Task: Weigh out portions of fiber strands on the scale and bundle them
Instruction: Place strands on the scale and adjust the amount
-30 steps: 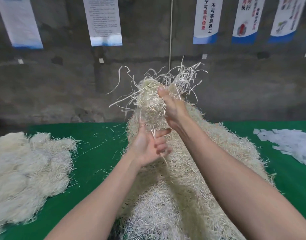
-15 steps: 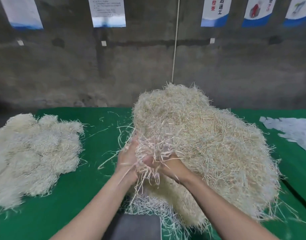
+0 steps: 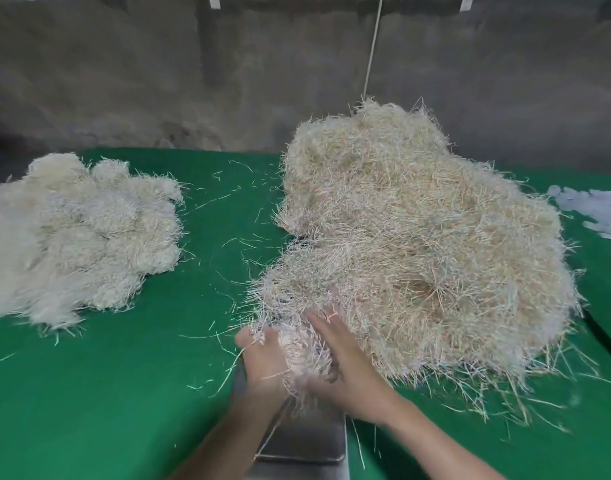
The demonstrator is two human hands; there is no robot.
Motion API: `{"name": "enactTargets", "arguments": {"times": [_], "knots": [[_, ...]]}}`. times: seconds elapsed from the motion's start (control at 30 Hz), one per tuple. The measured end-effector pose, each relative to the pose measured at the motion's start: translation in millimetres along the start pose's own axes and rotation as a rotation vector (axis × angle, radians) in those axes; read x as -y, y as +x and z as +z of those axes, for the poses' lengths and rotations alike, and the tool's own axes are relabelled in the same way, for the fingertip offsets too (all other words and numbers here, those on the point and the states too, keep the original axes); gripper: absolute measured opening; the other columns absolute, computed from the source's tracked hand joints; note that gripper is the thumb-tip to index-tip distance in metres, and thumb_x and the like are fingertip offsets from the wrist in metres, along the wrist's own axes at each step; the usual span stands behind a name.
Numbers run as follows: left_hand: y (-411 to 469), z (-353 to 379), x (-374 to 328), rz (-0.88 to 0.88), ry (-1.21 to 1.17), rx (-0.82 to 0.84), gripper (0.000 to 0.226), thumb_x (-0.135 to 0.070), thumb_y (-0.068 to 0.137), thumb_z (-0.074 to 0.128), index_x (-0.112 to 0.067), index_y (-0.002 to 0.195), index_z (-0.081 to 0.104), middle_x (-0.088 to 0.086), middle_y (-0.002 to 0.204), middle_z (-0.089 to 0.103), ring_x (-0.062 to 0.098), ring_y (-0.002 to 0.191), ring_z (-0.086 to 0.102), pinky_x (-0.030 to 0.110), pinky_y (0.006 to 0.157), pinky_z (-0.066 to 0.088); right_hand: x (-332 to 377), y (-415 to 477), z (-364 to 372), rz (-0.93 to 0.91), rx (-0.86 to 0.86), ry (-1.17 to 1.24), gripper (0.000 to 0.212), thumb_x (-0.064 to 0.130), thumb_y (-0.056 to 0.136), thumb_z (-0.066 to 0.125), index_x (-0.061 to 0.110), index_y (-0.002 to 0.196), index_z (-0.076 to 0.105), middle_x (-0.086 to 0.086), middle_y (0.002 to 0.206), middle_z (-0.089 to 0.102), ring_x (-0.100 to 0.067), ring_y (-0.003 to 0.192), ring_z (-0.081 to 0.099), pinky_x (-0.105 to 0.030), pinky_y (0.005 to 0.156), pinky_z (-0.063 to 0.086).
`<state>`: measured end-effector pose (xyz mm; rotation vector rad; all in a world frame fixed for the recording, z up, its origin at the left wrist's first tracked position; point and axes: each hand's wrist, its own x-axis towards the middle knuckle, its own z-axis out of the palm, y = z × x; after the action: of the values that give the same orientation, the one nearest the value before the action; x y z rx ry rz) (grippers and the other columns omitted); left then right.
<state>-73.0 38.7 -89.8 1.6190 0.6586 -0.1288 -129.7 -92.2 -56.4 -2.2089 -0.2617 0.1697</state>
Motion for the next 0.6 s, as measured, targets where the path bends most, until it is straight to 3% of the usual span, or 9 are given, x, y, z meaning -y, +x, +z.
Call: {"name": "enactTargets", "arguments": {"times": [0.07, 0.13, 0.17, 0.23, 0.3, 0.4, 0.47, 0.53, 0.6], "knots": [[-9.2, -0.8, 2.4, -0.050, -0.081, 0.159, 0.036, -0.027, 0.099, 0.045, -0.008, 0.130, 0.044, 0.022, 0.129, 0.054, 0.037, 0.110, 0.056, 0.039, 0.084, 0.048, -2.3, 1.3, 12.1, 0.034, 0.017, -0.055, 0.084, 0.037, 0.082, 0.066, 0.063, 0.136, 0.008, 0.022, 0.153, 0.007, 0.000, 0.141, 0.001, -0.033, 0.117, 0.007], [-15.8, -13.0, 2.4, -0.099, -0.172, 0.324, 0.022, -0.021, 0.098, 0.047, -0.009, 0.114, 0.057, 0.017, 0.124, 0.057, 0.027, 0.092, 0.062, 0.033, 0.067, 0.052, -4.4, 2.4, 14.8, 0.080, -0.009, -0.003, 0.071, 0.030, 0.083, 0.065, 0.060, 0.130, 0.020, 0.026, 0.138, 0.032, -0.002, 0.135, 0.026, -0.019, 0.111, 0.022], [-16.3, -23.1, 0.6, -0.104, -0.149, 0.391, 0.017, -0.023, 0.096, 0.051, -0.016, 0.110, 0.059, 0.010, 0.123, 0.057, 0.022, 0.091, 0.061, 0.034, 0.068, 0.054, -6.9, 2.4, 14.4, 0.124, -0.010, 0.024, 0.068, 0.026, 0.084, 0.064, 0.055, 0.132, 0.025, 0.025, 0.135, 0.035, -0.005, 0.133, 0.031, -0.014, 0.108, 0.024], [-10.7, -46.1, -3.0, -0.081, -0.023, 0.456, 0.028, -0.034, 0.087, 0.062, -0.023, 0.113, 0.060, 0.000, 0.115, 0.057, 0.018, 0.095, 0.057, 0.034, 0.073, 0.053, -14.3, 1.8, 12.1, 0.241, 0.006, 0.053, 0.072, 0.025, 0.086, 0.063, 0.035, 0.145, 0.023, 0.013, 0.149, 0.028, -0.011, 0.140, 0.023, -0.021, 0.110, 0.018], [-2.0, -69.5, -8.0, 0.017, 0.051, 0.343, 0.048, -0.037, 0.079, 0.066, -0.015, 0.121, 0.058, -0.002, 0.103, 0.058, 0.012, 0.087, 0.054, 0.030, 0.076, 0.044, -20.5, 1.3, 8.6, 0.311, 0.032, 0.049, 0.079, 0.025, 0.088, 0.063, 0.023, 0.150, 0.014, 0.006, 0.156, 0.015, -0.013, 0.143, 0.014, -0.024, 0.111, 0.012], [4.1, -92.7, -15.1, 0.339, 0.163, 0.152, 0.052, -0.019, 0.086, 0.066, -0.021, 0.134, 0.046, -0.005, 0.133, 0.049, 0.009, 0.115, 0.044, 0.032, 0.101, 0.030, -16.1, 3.3, 6.5, 0.307, 0.082, 0.042, 0.077, 0.020, 0.087, 0.062, 0.029, 0.147, 0.016, 0.002, 0.156, 0.017, -0.013, 0.137, 0.022, -0.022, 0.104, 0.018], [4.0, -95.1, -18.5, 0.575, 0.340, 0.243, 0.055, -0.014, 0.089, 0.061, -0.032, 0.137, 0.041, -0.019, 0.143, 0.033, 0.001, 0.128, 0.028, 0.034, 0.110, 0.019, -11.9, 7.0, 9.3, 0.305, 0.127, 0.061, 0.073, 0.018, 0.084, 0.062, 0.034, 0.141, 0.020, -0.006, 0.150, 0.027, -0.011, 0.115, 0.048, -0.020, 0.095, 0.034], [3.2, -91.8, -18.1, 0.680, 0.486, 0.419, 0.055, -0.015, 0.091, 0.057, -0.038, 0.137, 0.038, -0.027, 0.143, 0.023, -0.005, 0.131, 0.020, 0.032, 0.110, 0.013, -9.3, 11.2, 14.4, 0.310, 0.162, 0.062, 0.071, 0.019, 0.083, 0.063, 0.032, 0.139, 0.021, -0.009, 0.145, 0.034, -0.006, 0.088, 0.057, -0.018, 0.080, 0.047], [2.2, -87.9, -13.0, 0.664, 0.568, 0.558, 0.050, -0.015, 0.093, 0.053, -0.038, 0.135, 0.039, -0.021, 0.145, 0.027, -0.009, 0.124, 0.029, 0.025, 0.108, 0.022, -9.2, 14.5, 19.8, 0.328, 0.175, 0.019, 0.076, 0.024, 0.083, 0.064, 0.027, 0.144, 0.020, -0.006, 0.150, 0.028, -0.018, 0.118, 0.049, -0.031, 0.098, 0.039]]}}
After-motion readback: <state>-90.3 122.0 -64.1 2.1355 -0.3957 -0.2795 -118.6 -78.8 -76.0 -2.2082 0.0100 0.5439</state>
